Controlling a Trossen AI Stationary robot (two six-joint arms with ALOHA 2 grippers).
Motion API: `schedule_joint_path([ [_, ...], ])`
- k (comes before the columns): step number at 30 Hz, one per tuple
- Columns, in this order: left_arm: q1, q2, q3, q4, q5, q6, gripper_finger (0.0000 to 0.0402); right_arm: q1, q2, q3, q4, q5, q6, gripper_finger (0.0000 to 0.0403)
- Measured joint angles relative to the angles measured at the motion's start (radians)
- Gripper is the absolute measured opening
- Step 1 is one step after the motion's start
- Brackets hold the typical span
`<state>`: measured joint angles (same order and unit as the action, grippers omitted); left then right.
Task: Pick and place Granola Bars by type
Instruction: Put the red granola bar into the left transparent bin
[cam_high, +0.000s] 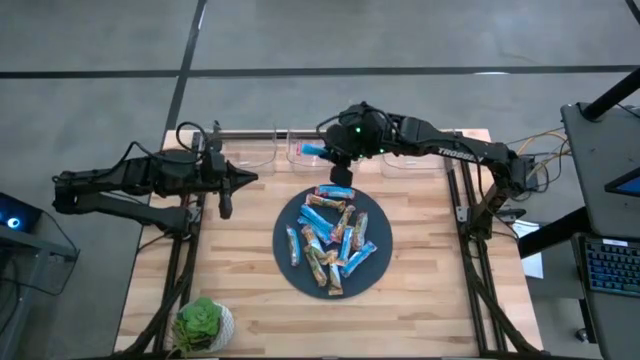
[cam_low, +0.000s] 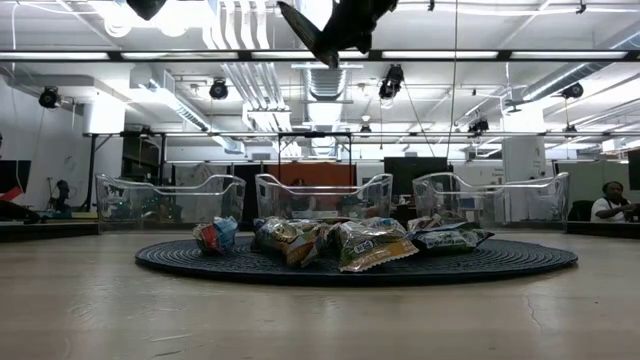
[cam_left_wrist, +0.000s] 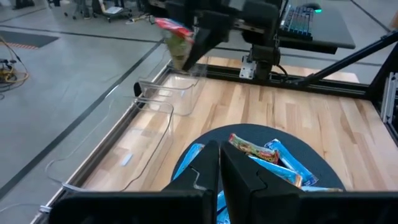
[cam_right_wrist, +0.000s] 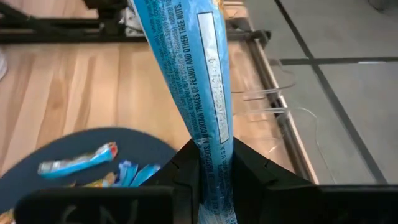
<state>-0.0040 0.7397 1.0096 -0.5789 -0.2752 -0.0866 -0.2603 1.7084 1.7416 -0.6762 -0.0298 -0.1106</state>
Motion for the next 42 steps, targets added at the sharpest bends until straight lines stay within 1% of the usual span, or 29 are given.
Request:
schedule_joint_path([
  [7,0.0,-0.019,0.0,-0.002,-0.008,0.006,0.0,-0.037,0.004,0.0,0.076,-0.009,0.099,0.0054],
  [14,0.0,-0.022,0.0,-0.002,-0.01,0.006,0.0,-0.071,0.004,0.0,0.23,-0.035,0.253,0.0054],
  [19,0.0,-0.022,0.0,-0.002,-0.01,0.006,0.0,-0.085,0.008,0.0,0.308,-0.035,0.313,0.0054],
  [21,0.0,-0.022,0.0,-0.002,-0.01,0.006,0.0,-0.092,0.013,0.0,0.325,-0.054,0.338,0.0054],
  [28,0.0,-0.022,0.0,-0.003,-0.01,0.005,0.0,-0.106,0.095,0.025,0.36,-0.116,0.412,0.0054],
  [34,0.0,-0.022,0.0,-0.008,-0.009,0.005,0.0,-0.121,0.207,0.138,0.363,-0.159,0.458,0.0054],
  [38,0.0,-0.022,0.0,-0.008,-0.009,0.004,0.0,-0.134,0.299,0.263,0.359,-0.216,0.49,0.0054],
  [42,0.0,-0.022,0.0,-0.009,-0.008,0.0,0.0,-0.148,0.388,0.396,0.354,-0.295,0.515,0.0054],
])
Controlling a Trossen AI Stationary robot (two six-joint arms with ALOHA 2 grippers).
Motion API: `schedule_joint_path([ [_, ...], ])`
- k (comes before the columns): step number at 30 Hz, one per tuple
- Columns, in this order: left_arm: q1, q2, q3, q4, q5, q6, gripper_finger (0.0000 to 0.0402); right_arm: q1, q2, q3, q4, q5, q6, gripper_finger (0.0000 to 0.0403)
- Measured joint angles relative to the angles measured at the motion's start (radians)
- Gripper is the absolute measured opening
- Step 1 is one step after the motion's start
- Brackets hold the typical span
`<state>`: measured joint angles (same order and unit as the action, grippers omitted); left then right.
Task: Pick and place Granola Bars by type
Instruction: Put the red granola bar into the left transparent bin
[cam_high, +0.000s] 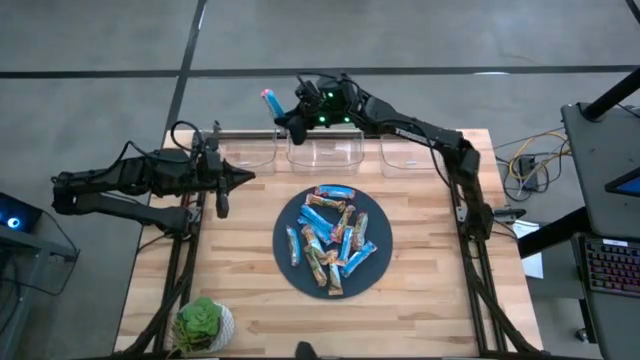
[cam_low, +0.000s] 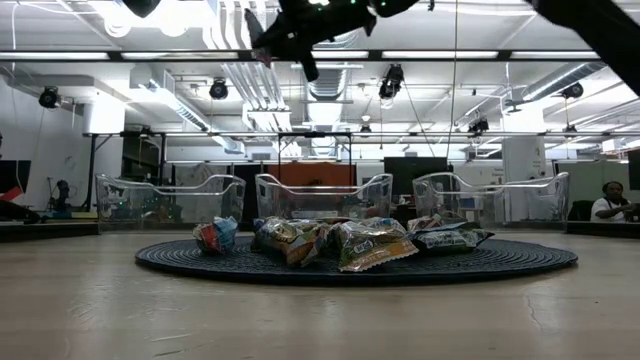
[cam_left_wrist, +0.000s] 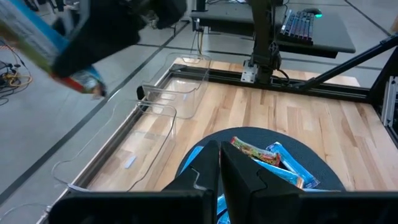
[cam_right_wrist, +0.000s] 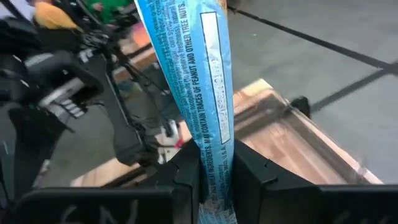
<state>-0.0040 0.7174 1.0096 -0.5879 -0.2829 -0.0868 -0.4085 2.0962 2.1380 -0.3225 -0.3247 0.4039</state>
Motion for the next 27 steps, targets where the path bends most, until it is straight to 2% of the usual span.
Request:
schedule_joint_path([
  [4,0.0,0.0,0.0,-0.019,0.0,-0.012,0.0,-0.008,0.074,0.107,-0.045,-0.011,0.001,0.0054],
  [9,0.0,0.0,0.0,-0.038,0.0,-0.04,0.0,-0.016,0.141,0.177,-0.065,-0.018,0.047,0.0054],
  [20,0.0,0.0,0.0,-0.037,0.0,-0.053,0.0,-0.023,0.244,0.186,-0.053,-0.027,0.185,0.0054],
  [27,0.0,0.004,0.0,-0.037,-0.002,-0.067,0.0,-0.032,0.295,0.186,0.011,-0.027,0.383,0.0054],
])
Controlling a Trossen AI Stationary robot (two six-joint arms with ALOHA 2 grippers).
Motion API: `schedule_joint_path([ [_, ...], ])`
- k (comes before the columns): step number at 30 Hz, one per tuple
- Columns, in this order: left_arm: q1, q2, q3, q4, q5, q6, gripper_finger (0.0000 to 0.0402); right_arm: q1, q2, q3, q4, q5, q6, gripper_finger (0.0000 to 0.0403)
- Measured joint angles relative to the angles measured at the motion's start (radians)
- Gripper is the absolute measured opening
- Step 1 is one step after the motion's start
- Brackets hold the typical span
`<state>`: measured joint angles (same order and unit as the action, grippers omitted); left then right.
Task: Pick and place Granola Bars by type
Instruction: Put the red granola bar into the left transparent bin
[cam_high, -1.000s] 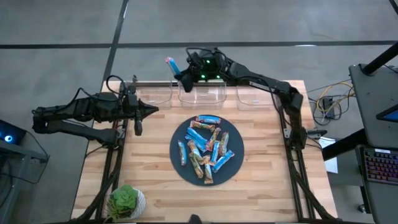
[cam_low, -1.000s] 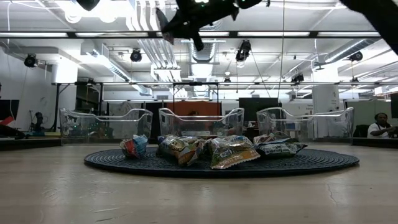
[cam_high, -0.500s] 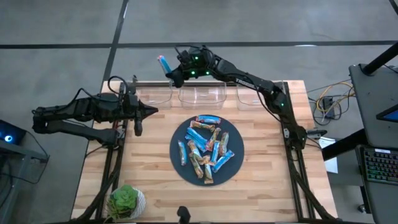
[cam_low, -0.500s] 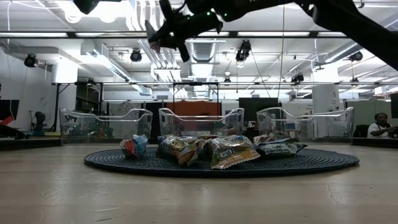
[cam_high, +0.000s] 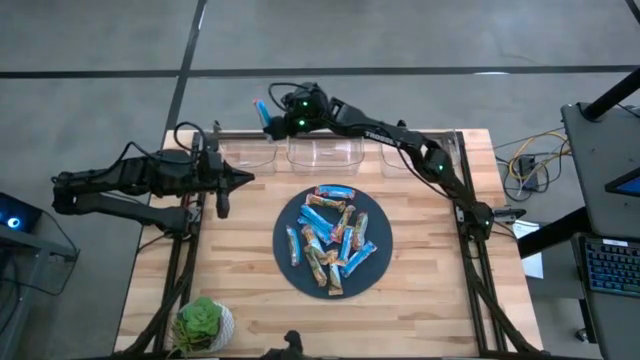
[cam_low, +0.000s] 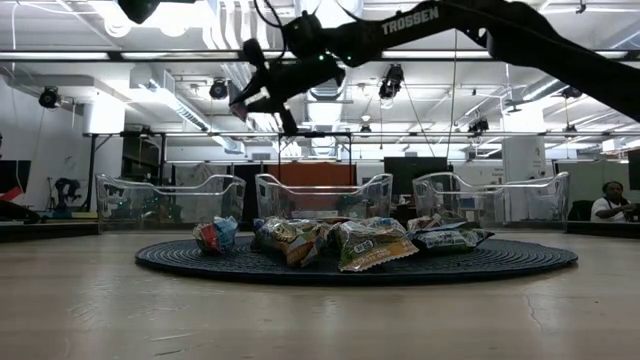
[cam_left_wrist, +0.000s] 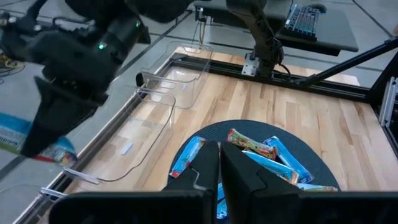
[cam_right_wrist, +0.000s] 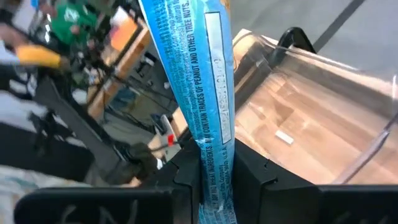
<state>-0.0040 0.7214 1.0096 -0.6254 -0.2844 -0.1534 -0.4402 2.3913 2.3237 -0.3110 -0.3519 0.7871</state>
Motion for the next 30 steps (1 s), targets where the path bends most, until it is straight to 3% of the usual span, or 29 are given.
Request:
schedule_joint_path([
  [11,0.0,0.017,0.0,0.0,0.0,-0.022,0.0,-0.024,0.075,-0.001,0.136,0.01,0.284,0.0054],
  [30,0.0,0.023,0.0,-0.004,0.0,-0.03,0.0,-0.029,0.081,-0.062,0.135,0.014,0.413,0.0054],
])
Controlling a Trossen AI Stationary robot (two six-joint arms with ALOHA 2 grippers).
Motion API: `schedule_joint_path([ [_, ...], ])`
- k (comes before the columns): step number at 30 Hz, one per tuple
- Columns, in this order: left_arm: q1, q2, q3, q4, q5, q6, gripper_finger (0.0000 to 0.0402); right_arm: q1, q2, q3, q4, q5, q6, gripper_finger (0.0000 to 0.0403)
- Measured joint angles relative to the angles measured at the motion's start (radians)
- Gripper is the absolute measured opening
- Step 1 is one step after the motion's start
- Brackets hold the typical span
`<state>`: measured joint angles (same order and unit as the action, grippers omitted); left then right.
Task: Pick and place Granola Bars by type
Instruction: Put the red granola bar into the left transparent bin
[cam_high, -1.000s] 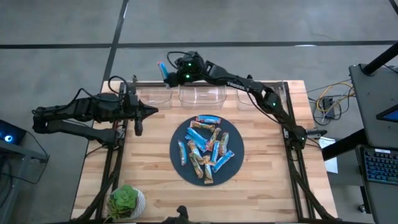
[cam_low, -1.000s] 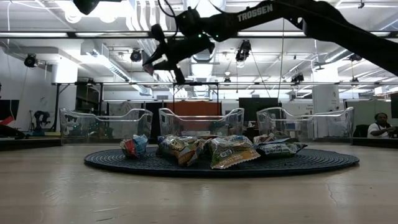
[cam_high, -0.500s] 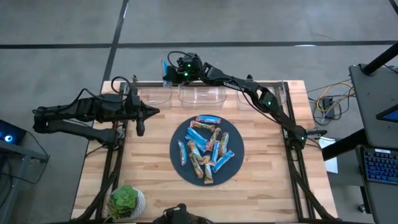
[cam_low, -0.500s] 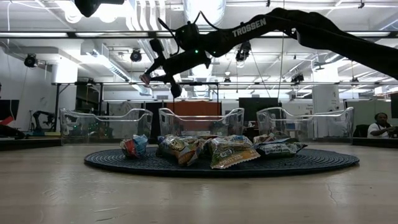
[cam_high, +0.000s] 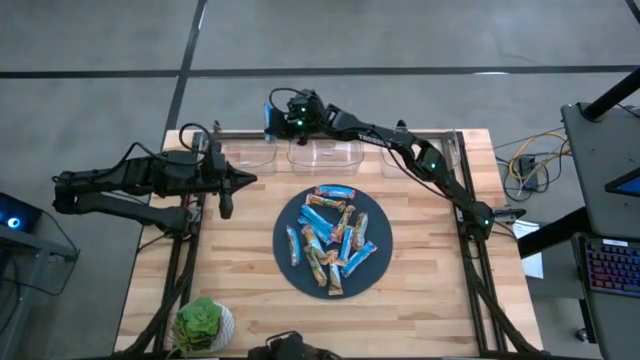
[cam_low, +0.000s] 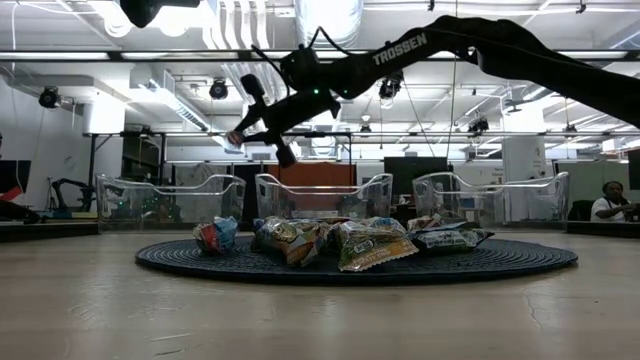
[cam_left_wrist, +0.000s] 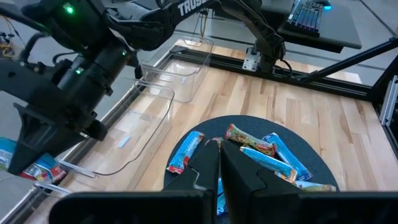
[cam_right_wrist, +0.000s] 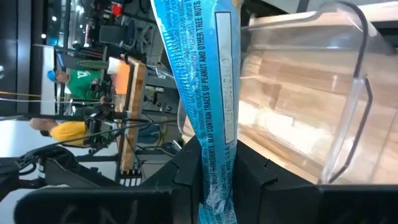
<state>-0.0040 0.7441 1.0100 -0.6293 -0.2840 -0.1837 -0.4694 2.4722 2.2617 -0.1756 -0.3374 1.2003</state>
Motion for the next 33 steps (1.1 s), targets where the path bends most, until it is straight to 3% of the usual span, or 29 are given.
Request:
schedule_joint_path([
  [14,0.0,0.0,0.0,0.0,0.0,0.0,0.0,0.004,0.0,-0.005,0.01,0.0,0.005,0.0054],
  [22,0.0,0.0,0.0,0.0,0.0,0.0,0.0,0.029,0.002,-0.005,0.15,-0.03,0.053,0.0054],
  [33,0.0,0.0,0.0,0.0,0.0,0.0,0.0,0.033,0.002,-0.005,0.155,-0.03,0.057,0.0054],
])
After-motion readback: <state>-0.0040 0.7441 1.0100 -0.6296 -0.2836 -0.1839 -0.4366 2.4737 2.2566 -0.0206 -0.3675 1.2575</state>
